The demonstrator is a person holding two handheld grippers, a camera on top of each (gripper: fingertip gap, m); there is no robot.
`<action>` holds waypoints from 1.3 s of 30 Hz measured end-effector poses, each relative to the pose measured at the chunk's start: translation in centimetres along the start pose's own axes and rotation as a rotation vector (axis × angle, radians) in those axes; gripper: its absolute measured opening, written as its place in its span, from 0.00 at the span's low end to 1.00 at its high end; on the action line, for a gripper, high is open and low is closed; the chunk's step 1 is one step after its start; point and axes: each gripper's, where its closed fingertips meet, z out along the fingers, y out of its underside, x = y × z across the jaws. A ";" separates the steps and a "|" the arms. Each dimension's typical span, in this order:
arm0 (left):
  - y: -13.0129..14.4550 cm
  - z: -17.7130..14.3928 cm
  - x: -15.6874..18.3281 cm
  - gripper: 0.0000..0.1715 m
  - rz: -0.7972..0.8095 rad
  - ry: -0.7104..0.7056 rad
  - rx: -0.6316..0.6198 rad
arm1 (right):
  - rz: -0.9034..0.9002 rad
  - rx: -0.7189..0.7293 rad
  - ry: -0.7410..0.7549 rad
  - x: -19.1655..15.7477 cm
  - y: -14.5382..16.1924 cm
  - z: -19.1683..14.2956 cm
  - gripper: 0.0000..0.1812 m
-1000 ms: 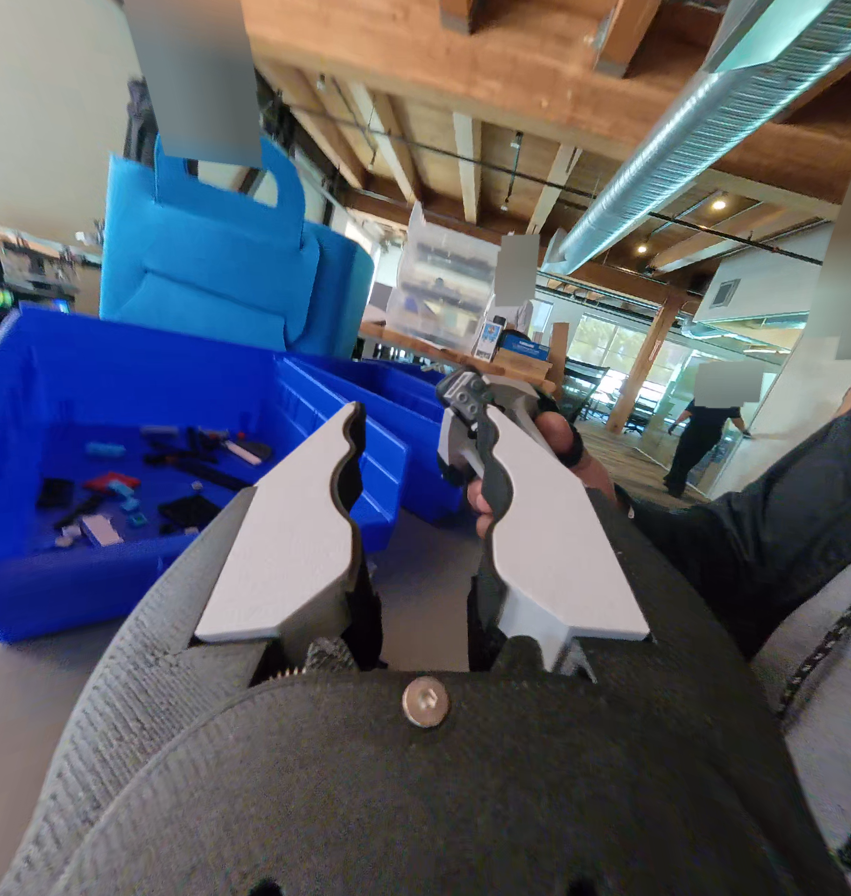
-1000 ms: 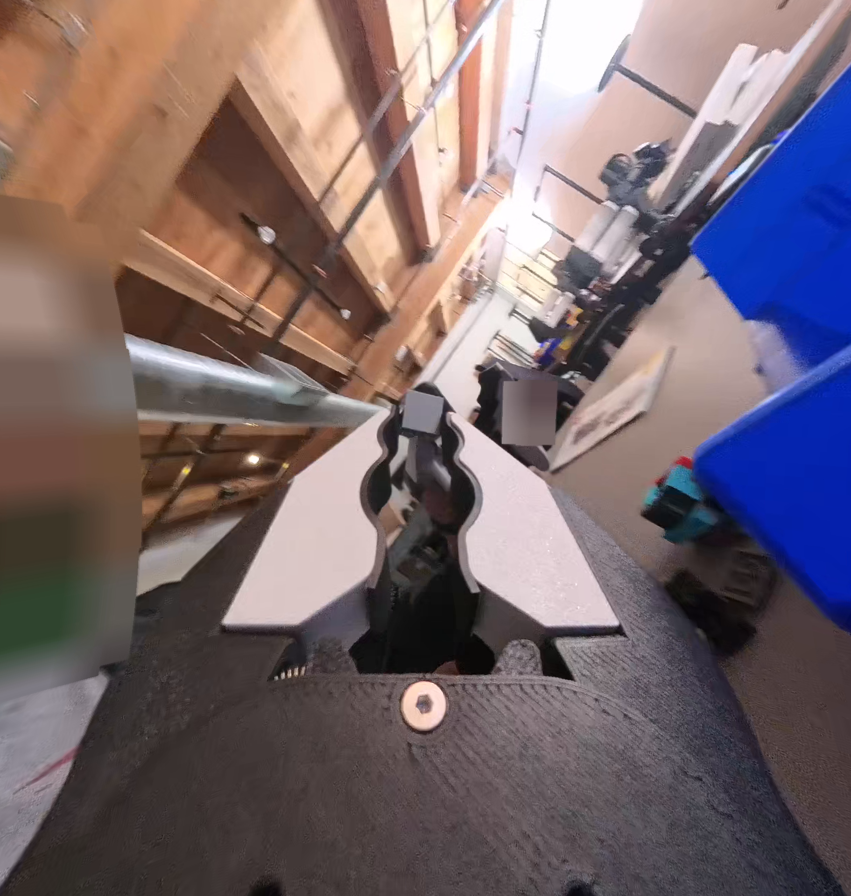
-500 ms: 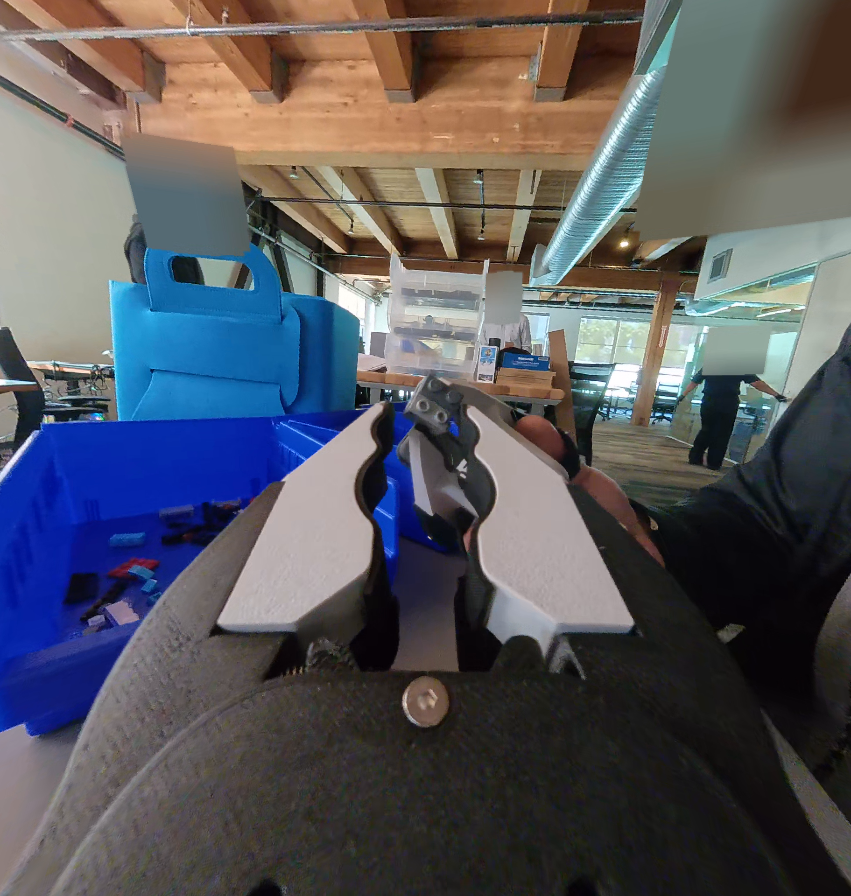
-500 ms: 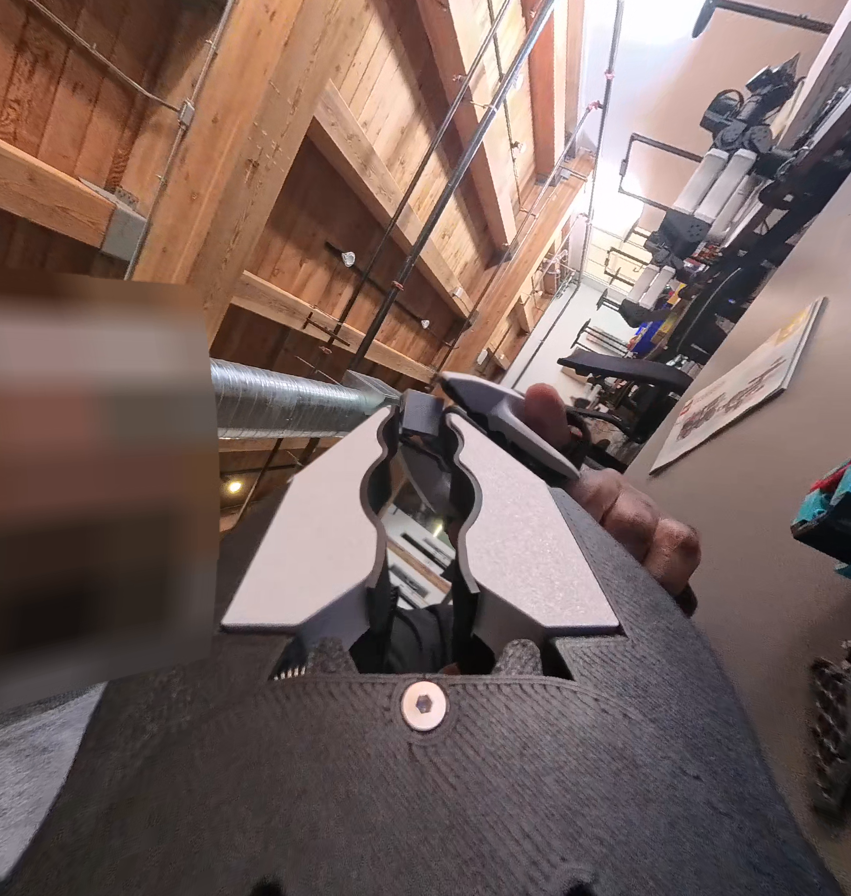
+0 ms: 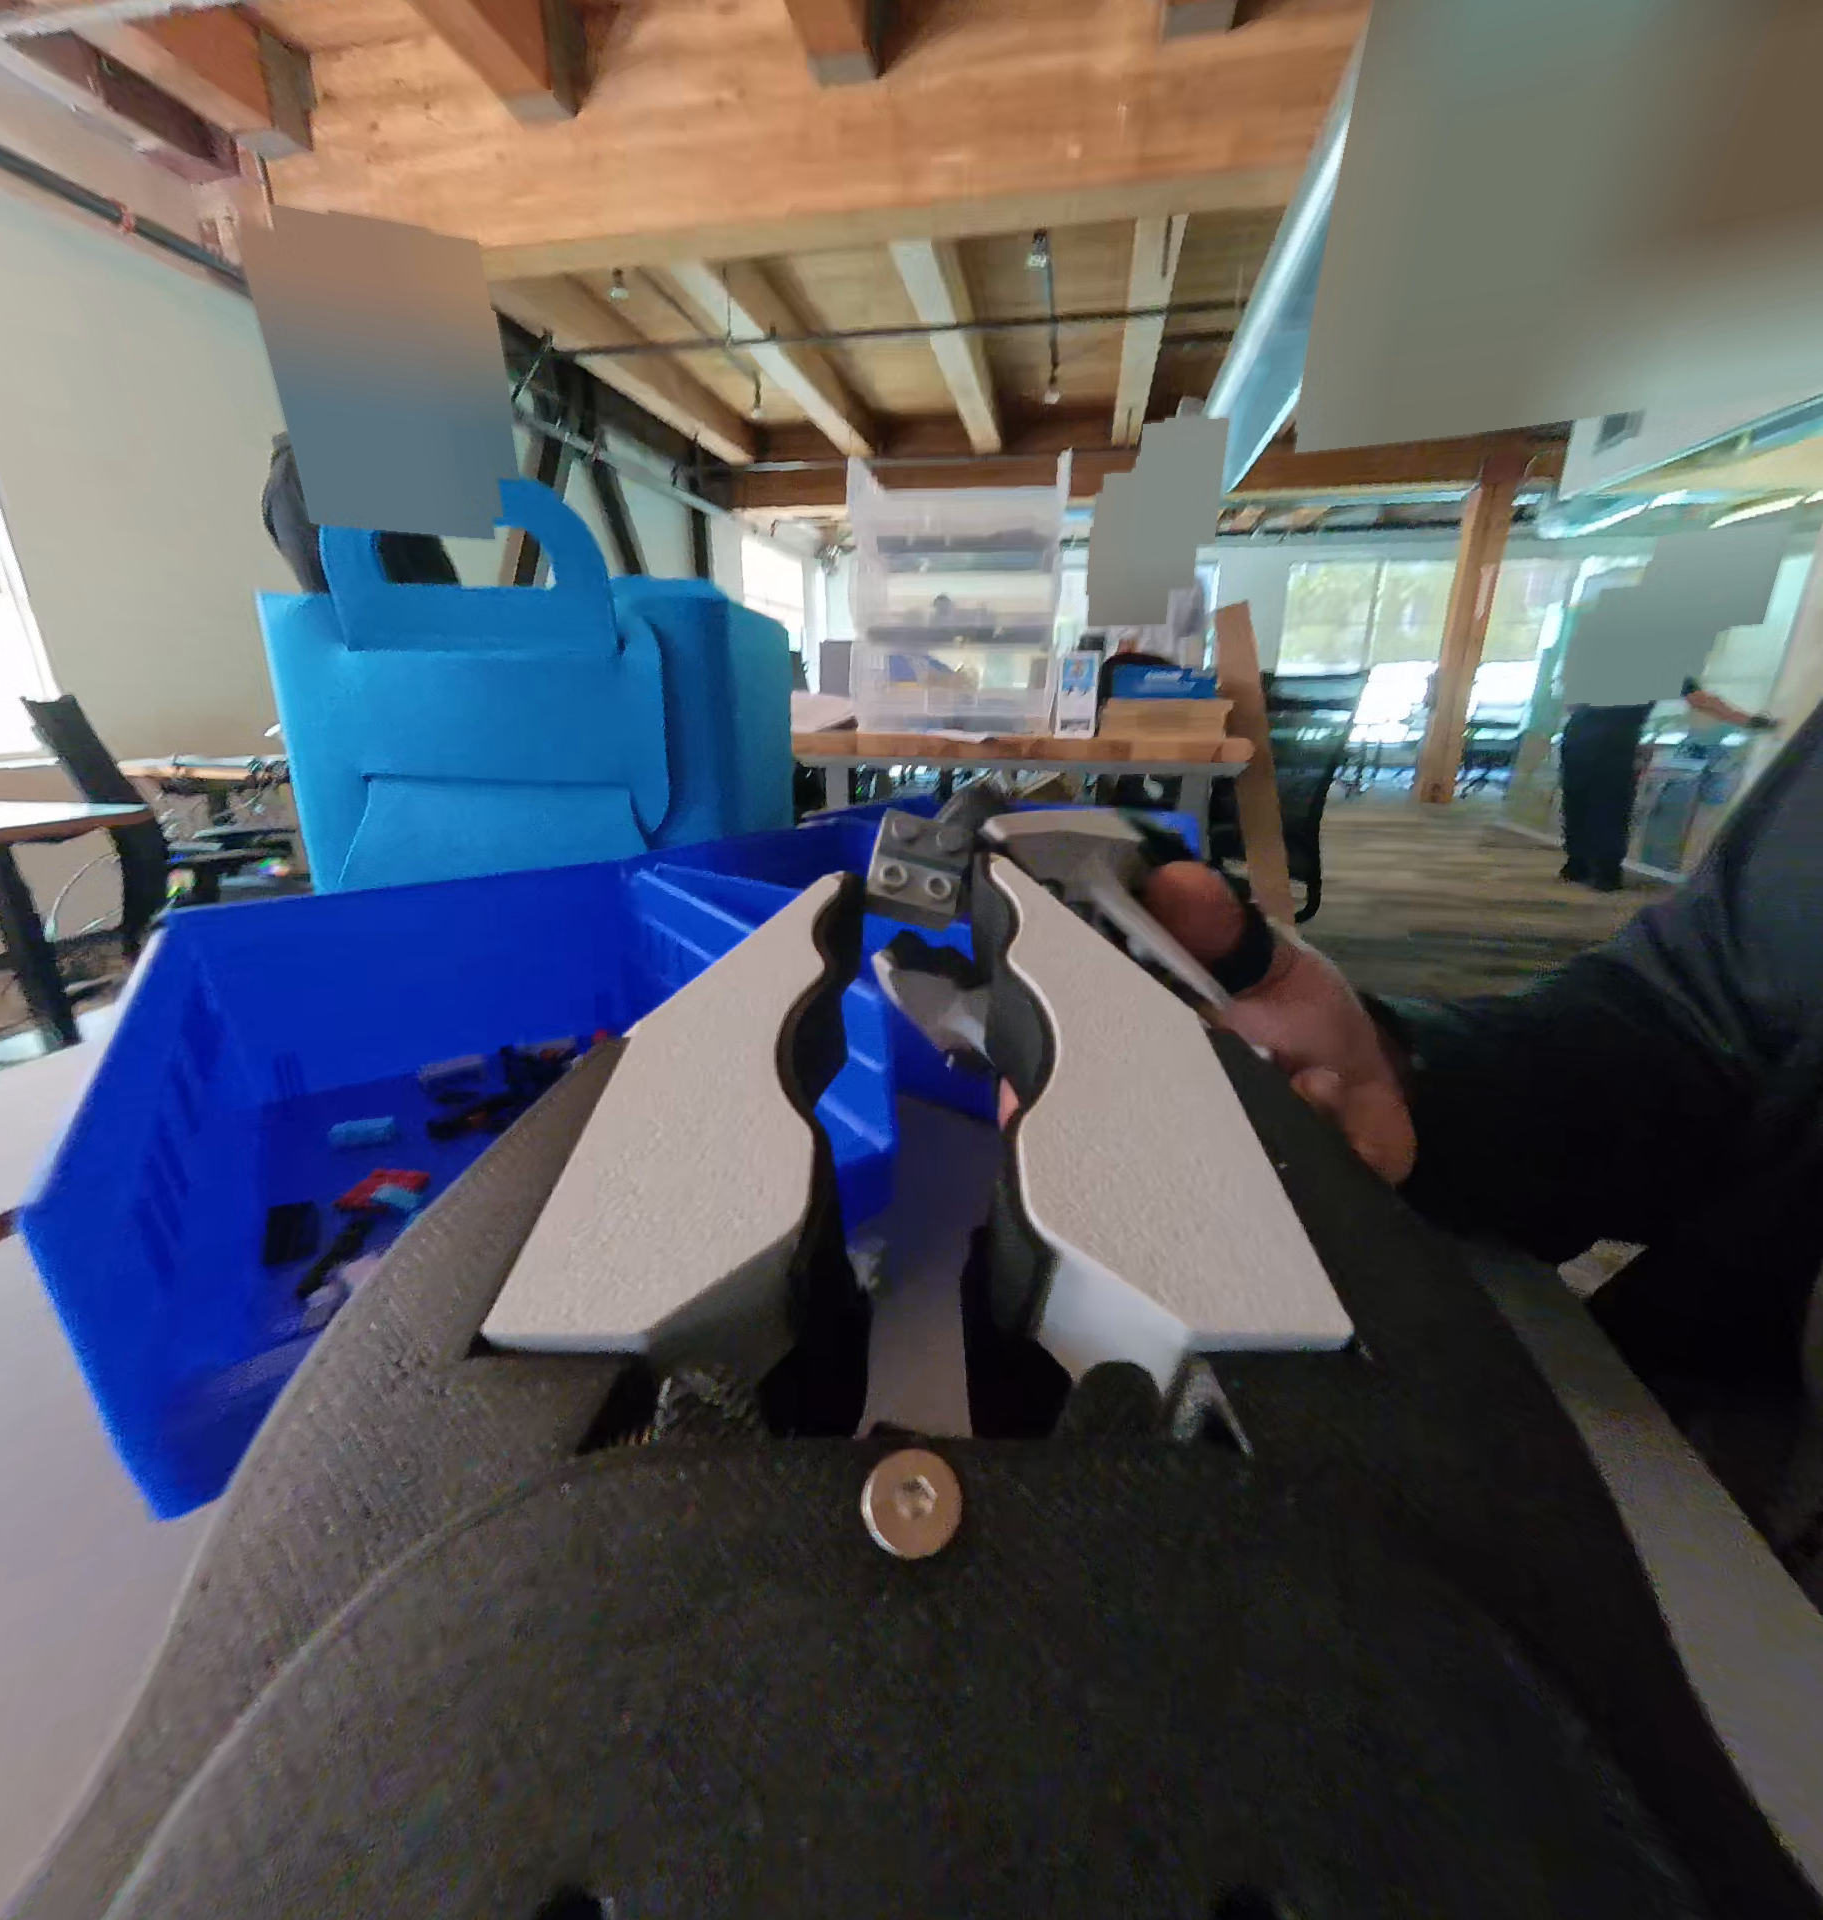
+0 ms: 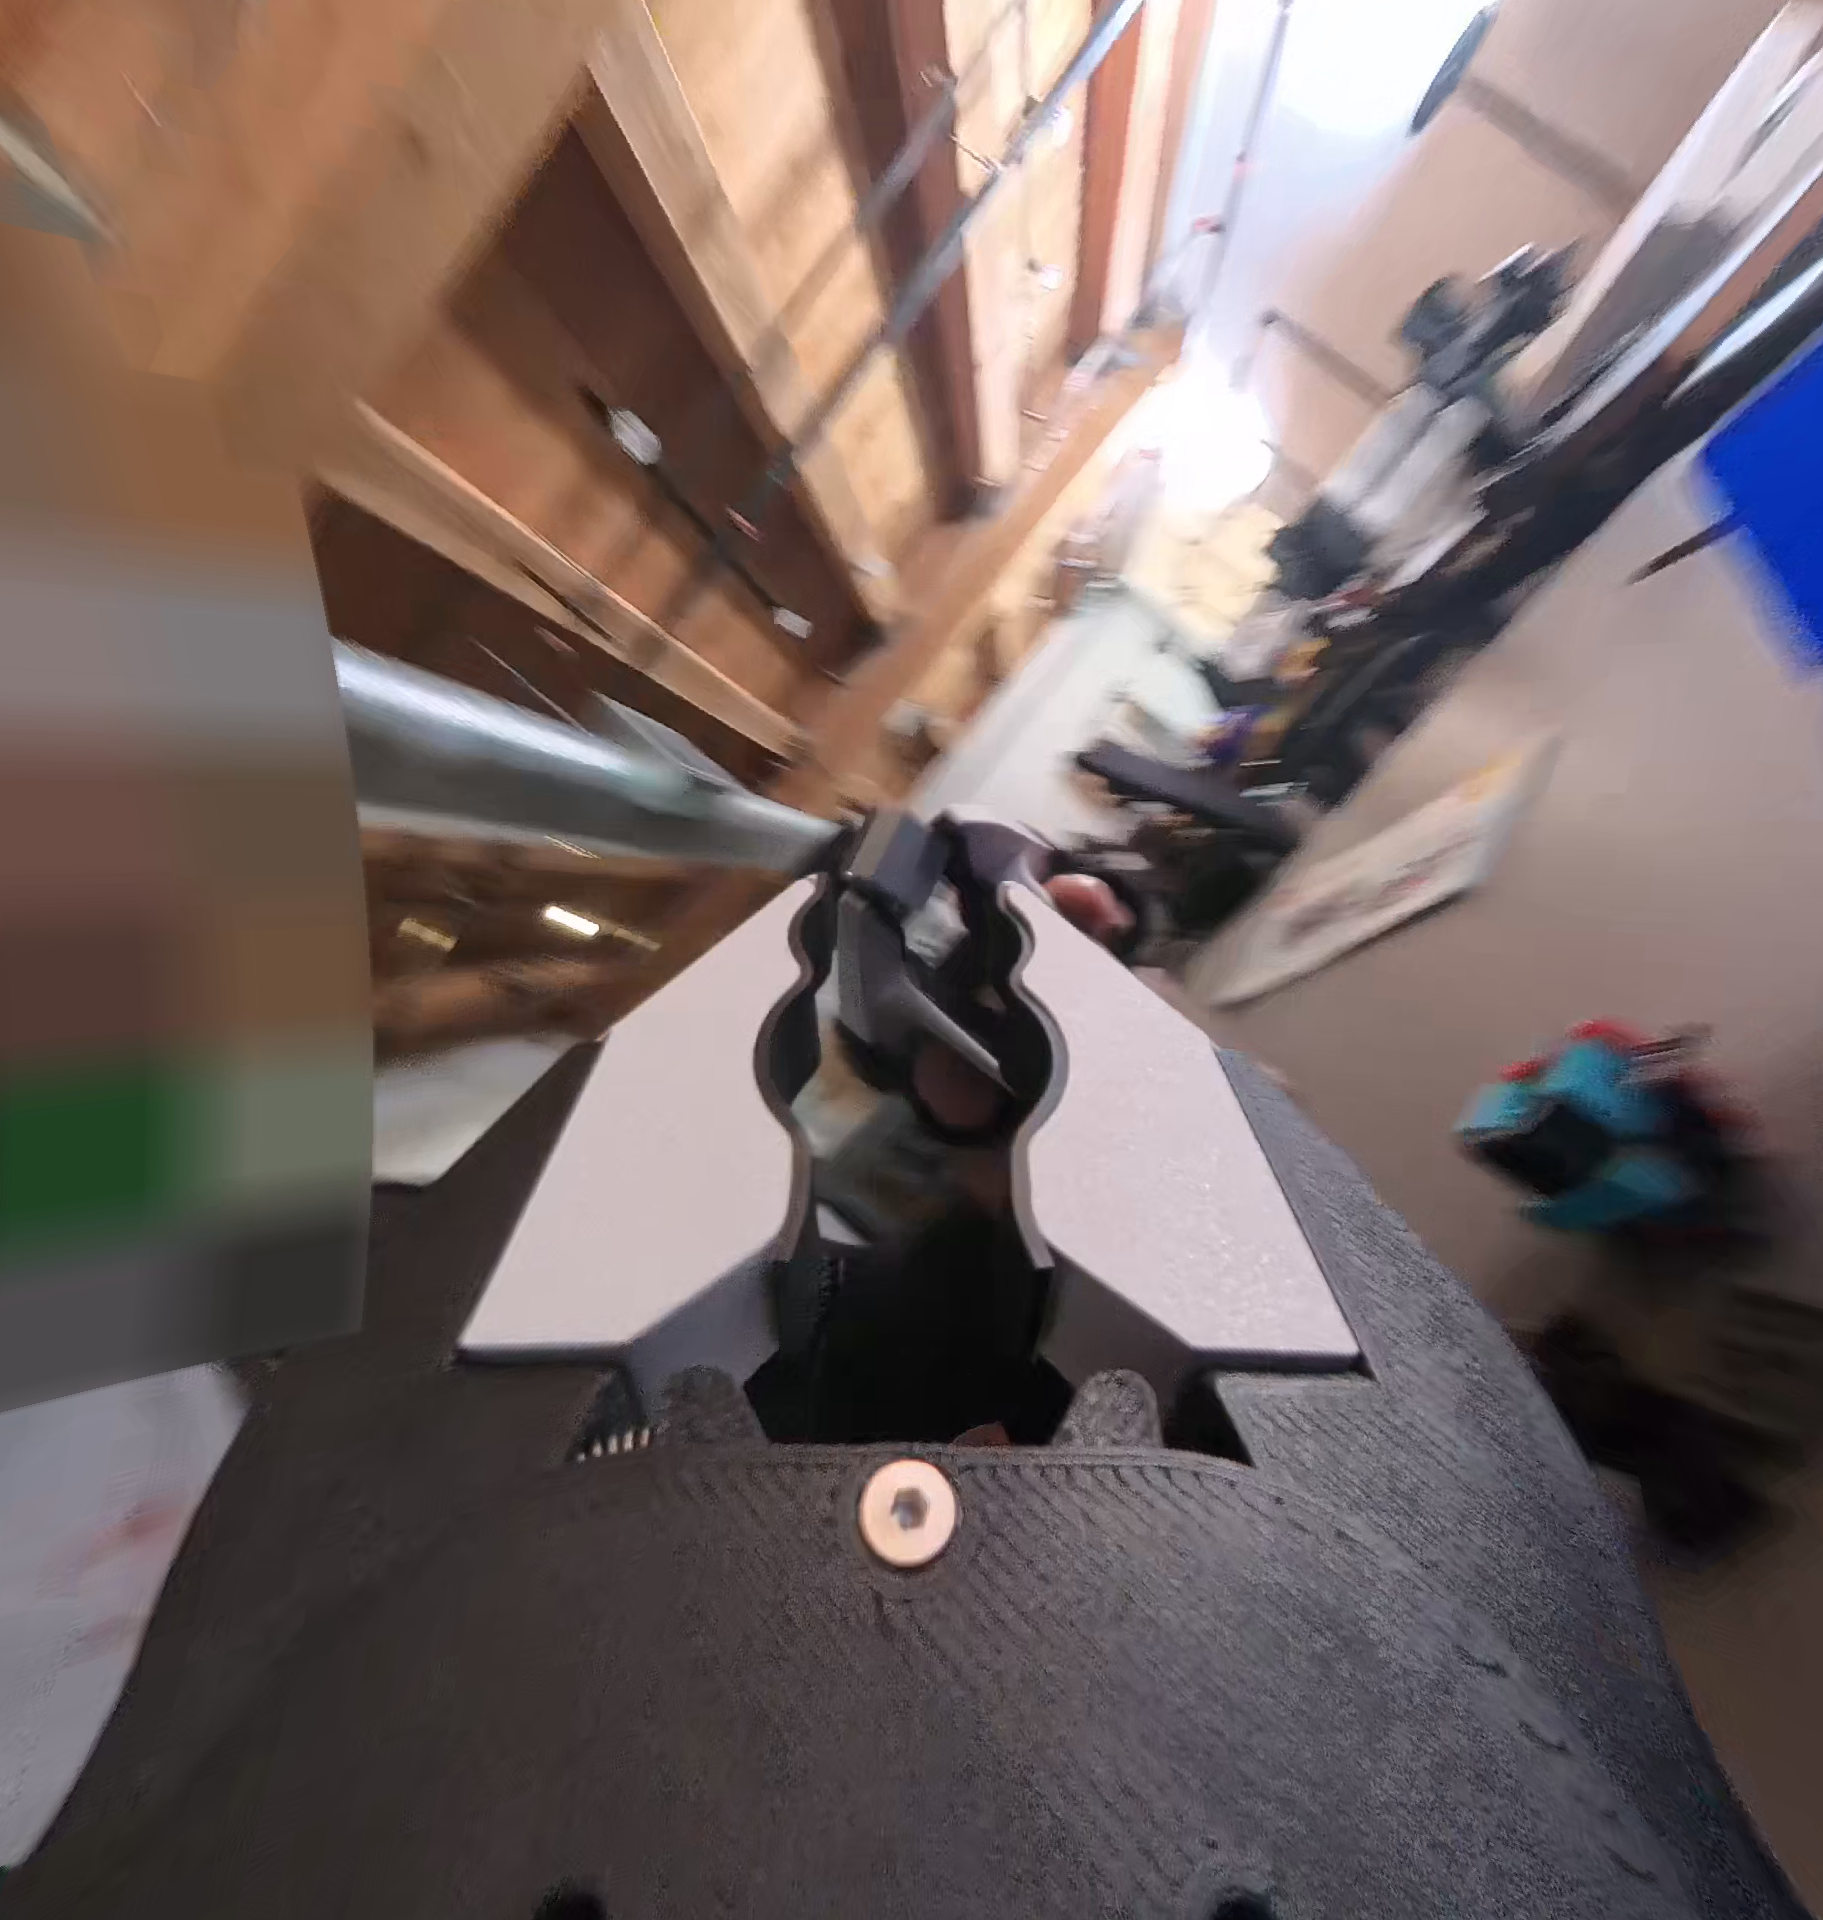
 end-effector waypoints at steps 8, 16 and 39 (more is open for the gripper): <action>3.5 0.0 -2.0 0.12 0.289 -0.163 -0.339 | -0.733 -0.159 0.415 2.1 -1.9 -1.3 0.18; 6.0 0.1 -1.8 0.12 0.428 -0.167 -0.475 | -0.923 -0.324 0.451 3.6 0.2 -1.6 0.14; 3.7 0.5 0.6 0.17 0.244 0.014 -0.241 | -0.334 -0.198 0.199 2.4 0.1 -1.5 0.07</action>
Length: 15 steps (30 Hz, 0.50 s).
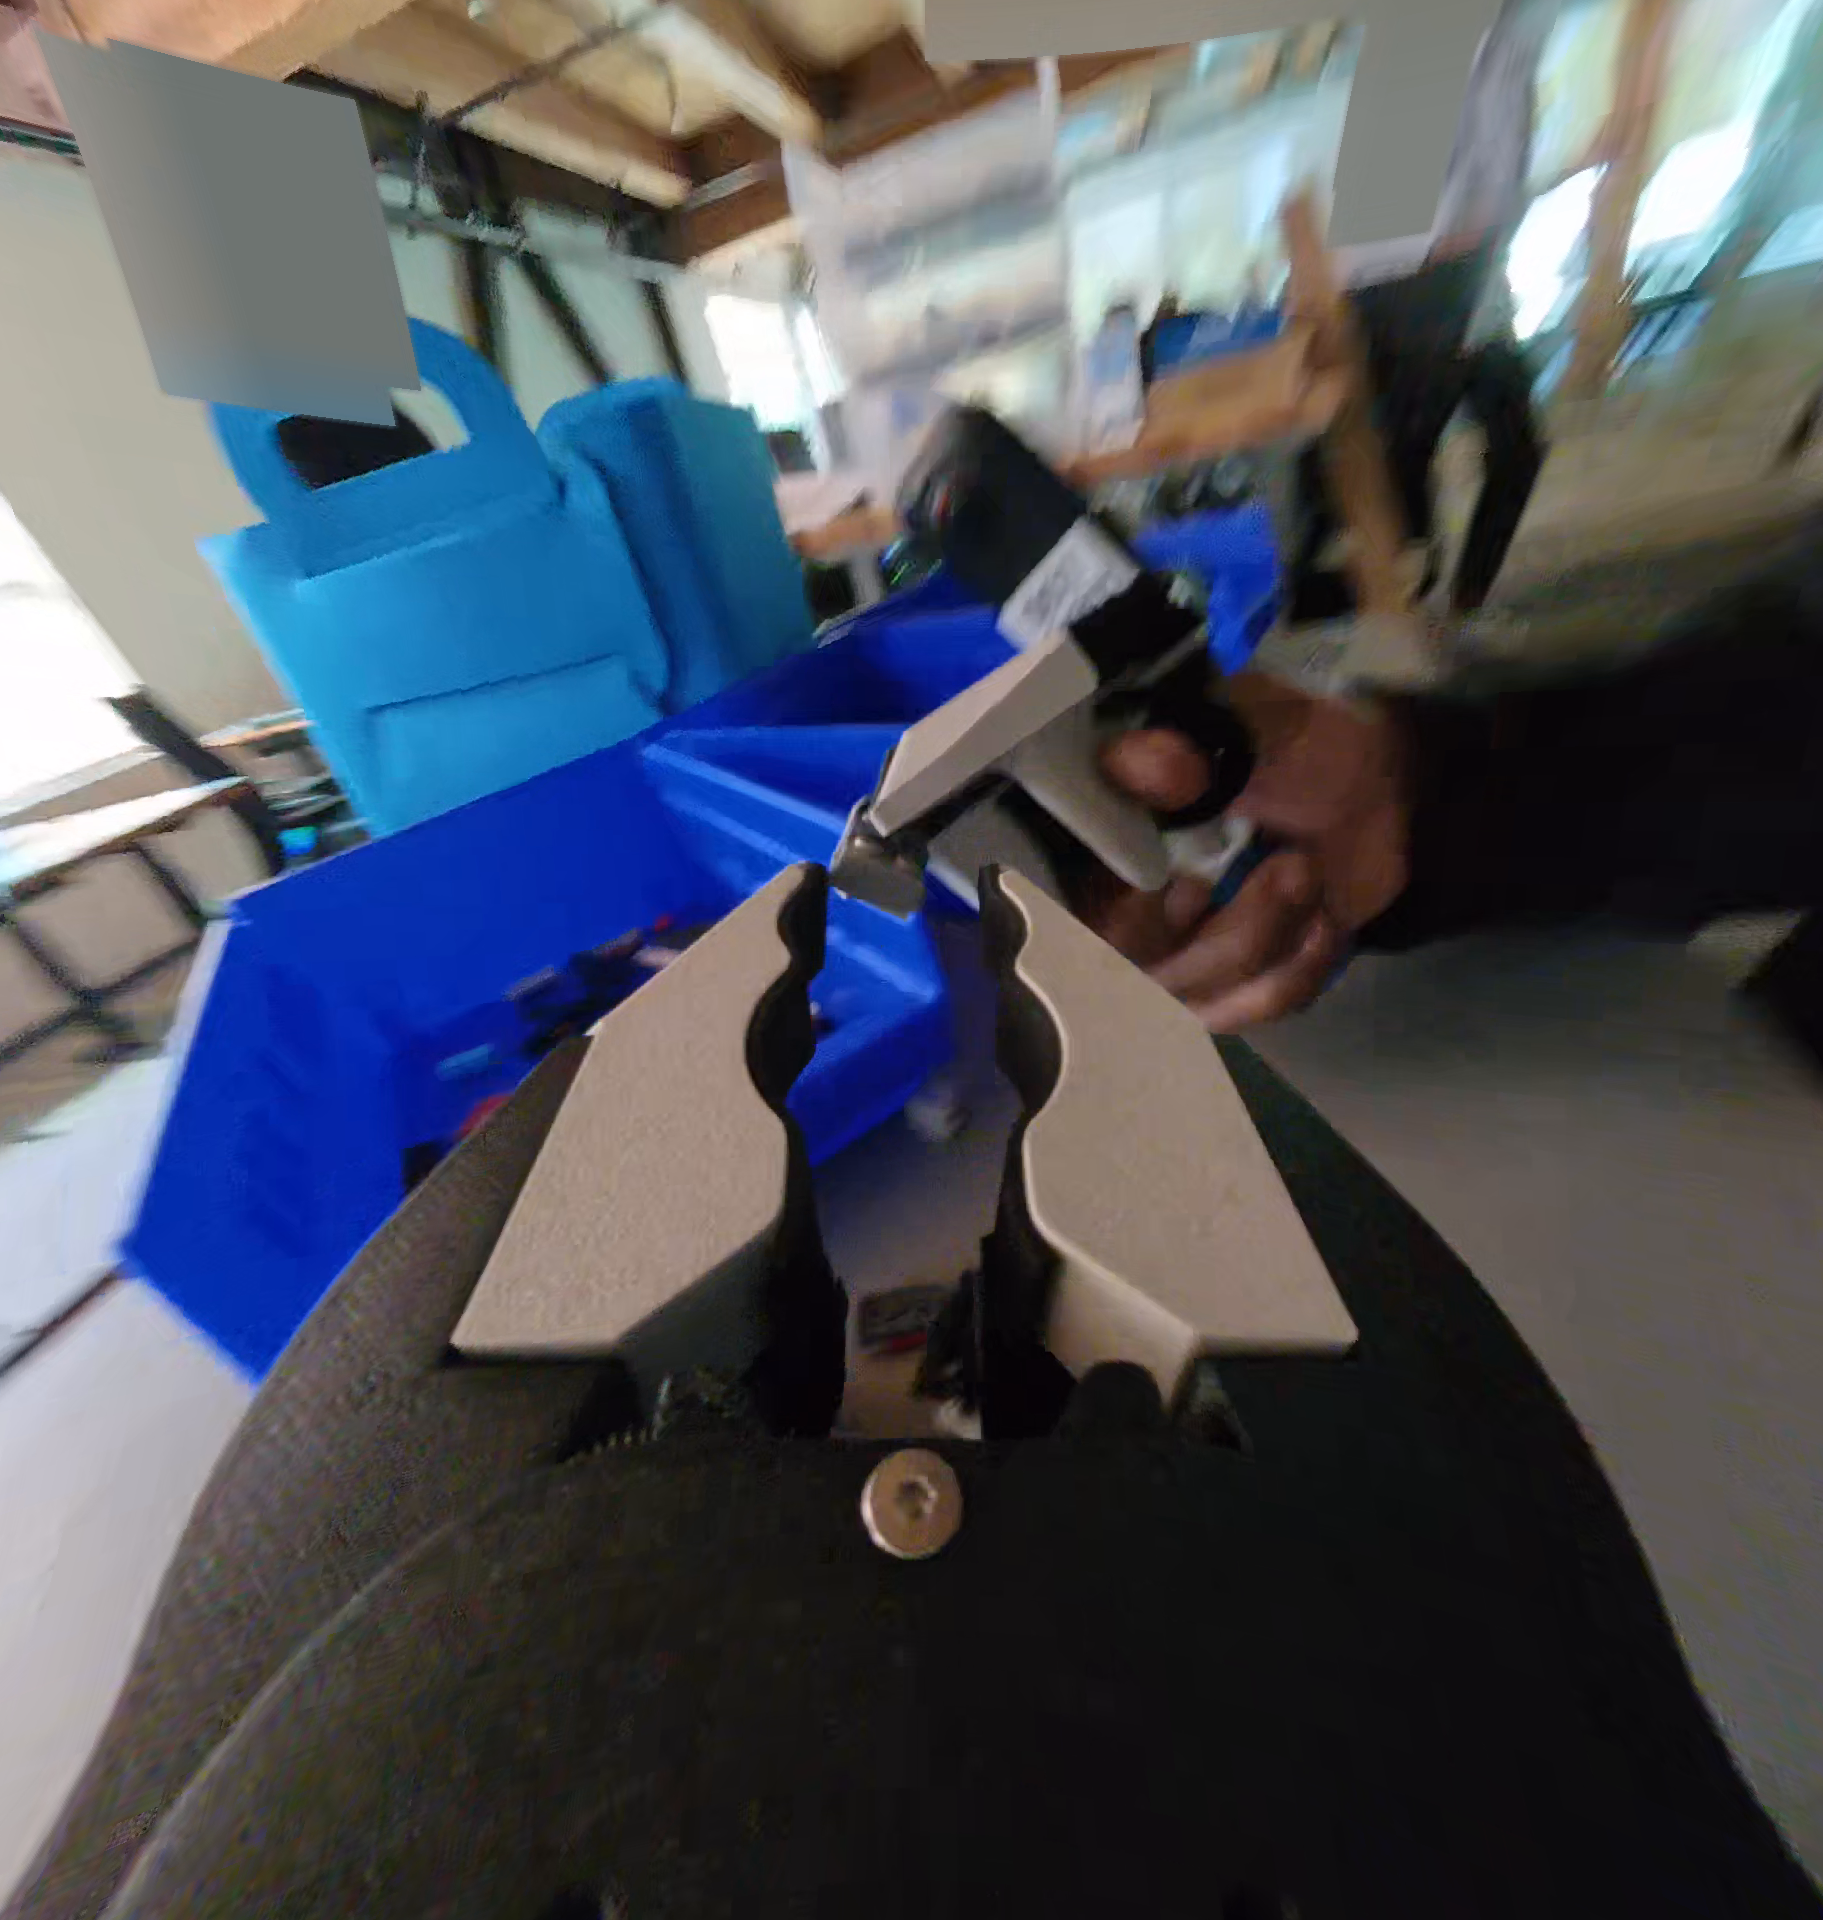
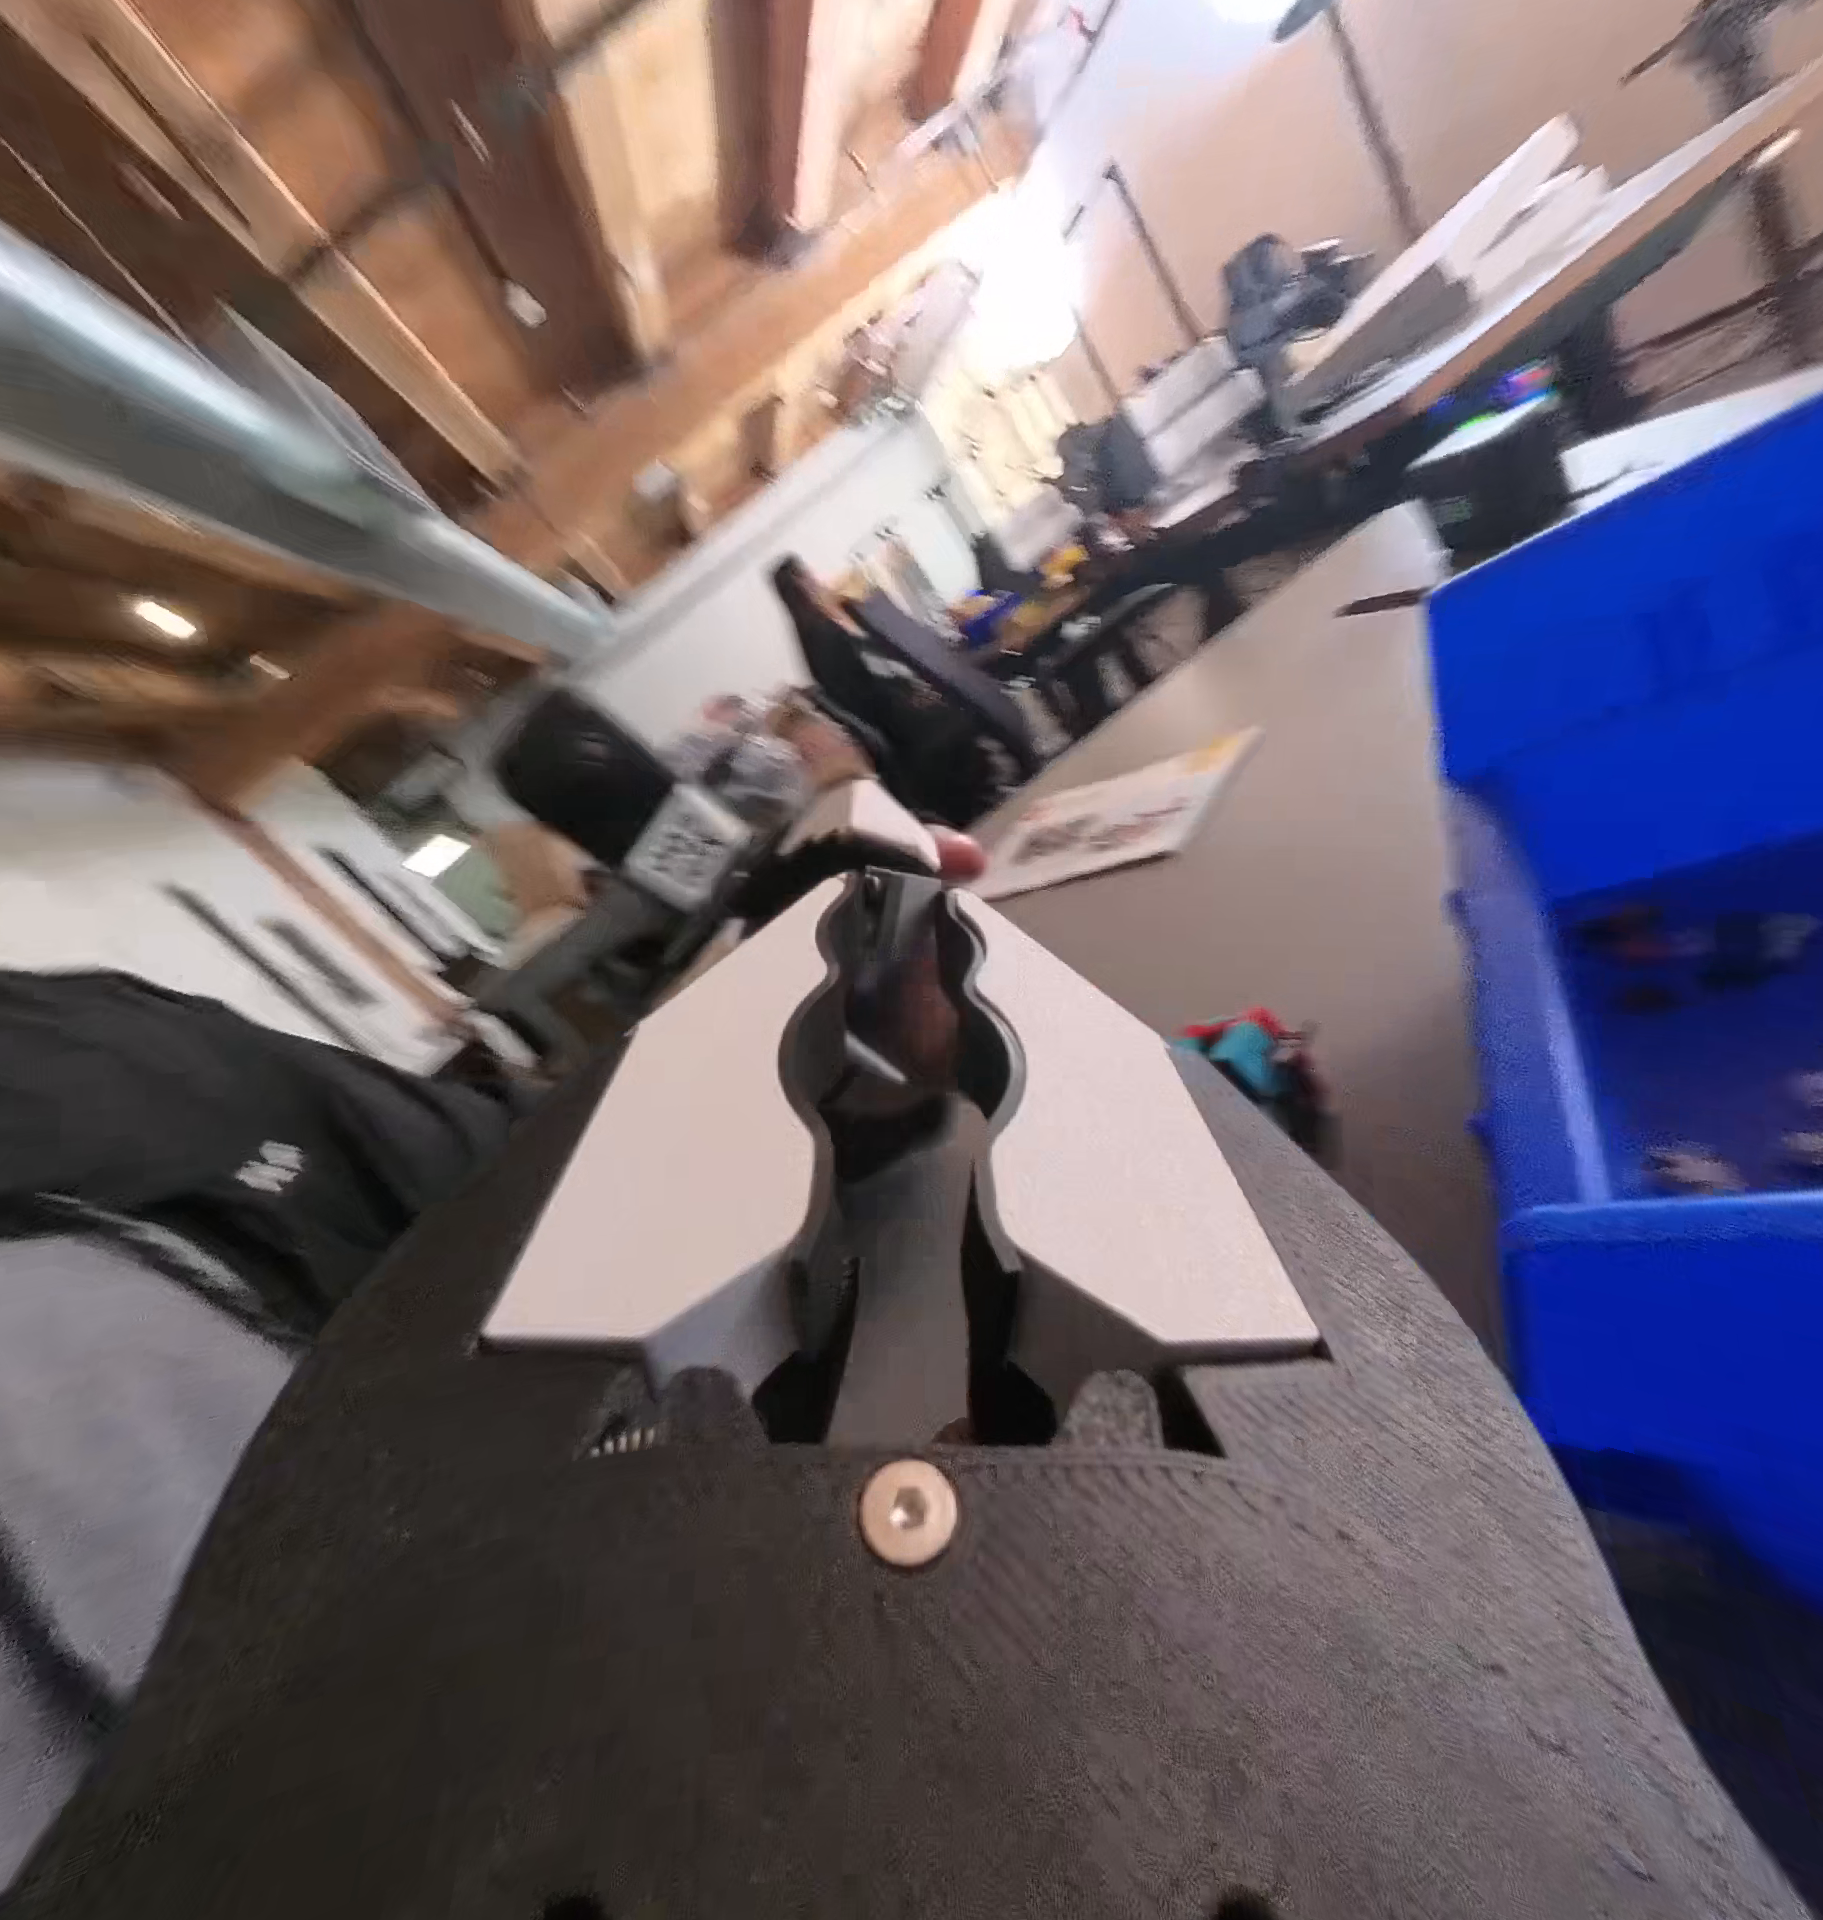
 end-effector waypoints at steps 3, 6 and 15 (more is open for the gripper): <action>-1.6 -0.9 -0.2 0.17 -0.171 0.080 0.138 | 0.203 0.049 -0.124 -1.0 -0.4 0.0 0.07; -1.6 -1.1 -0.2 0.17 -0.147 0.089 0.151 | 0.348 0.074 -0.208 -1.7 -0.5 0.2 0.07; -1.7 -0.9 -0.1 0.12 -0.194 0.095 0.191 | 0.526 0.107 -0.274 -1.5 0.1 0.8 0.07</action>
